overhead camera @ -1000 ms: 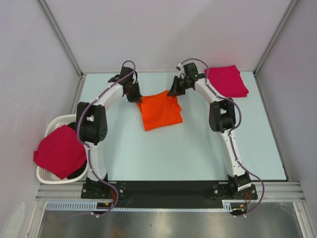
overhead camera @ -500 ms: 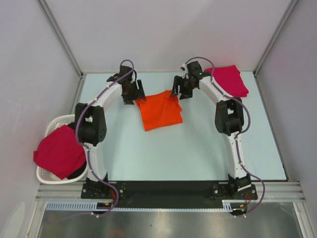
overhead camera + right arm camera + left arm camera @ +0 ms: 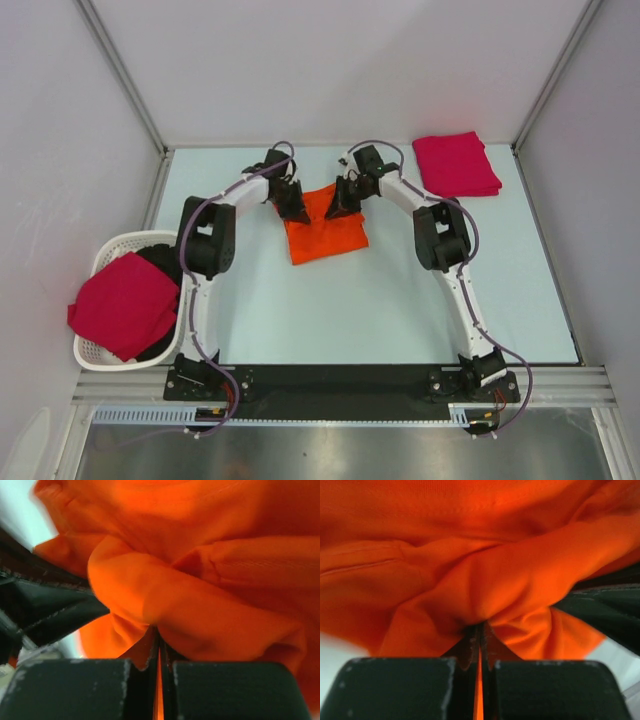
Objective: Fold and stack the t-shirts
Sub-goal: Smooth out wrinkles on the folded tshirt
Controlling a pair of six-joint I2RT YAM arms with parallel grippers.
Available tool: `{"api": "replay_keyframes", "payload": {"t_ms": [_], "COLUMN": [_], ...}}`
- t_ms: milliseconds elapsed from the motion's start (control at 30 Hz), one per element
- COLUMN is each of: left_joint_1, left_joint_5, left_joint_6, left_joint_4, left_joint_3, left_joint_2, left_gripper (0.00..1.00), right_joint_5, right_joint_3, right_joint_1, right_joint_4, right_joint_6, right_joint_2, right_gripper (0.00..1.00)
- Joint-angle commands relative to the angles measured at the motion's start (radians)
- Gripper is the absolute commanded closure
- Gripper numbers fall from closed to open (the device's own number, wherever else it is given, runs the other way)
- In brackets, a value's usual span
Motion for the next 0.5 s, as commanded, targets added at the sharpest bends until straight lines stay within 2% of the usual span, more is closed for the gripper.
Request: {"api": "replay_keyframes", "payload": {"t_ms": [0,200,233,467], "left_joint_1": [-0.011,0.001,0.006,0.041], "left_joint_5": [0.079,0.007,-0.003,0.004], "left_joint_6": [-0.015,0.003,0.008,0.035], "left_joint_4": [-0.031,-0.095,-0.115,-0.144], "left_joint_3": [0.025,0.060,0.063,0.099], "left_joint_2": [0.080,0.095,0.092,0.117], "left_gripper": [1.00,1.00,1.00,1.00], "right_joint_5": [-0.028,0.051,0.105,0.165], "right_joint_3": [0.056,0.047,0.038,-0.048], "right_joint_1": [0.012,-0.014,-0.019,-0.054], "right_joint_4": [-0.044,-0.108,-0.123,-0.172], "right_joint_6": [0.047,0.025,0.015,-0.022], "right_joint_2": [0.072,0.072,0.066,0.015], "right_gripper": [1.00,1.00,1.00,1.00]}}
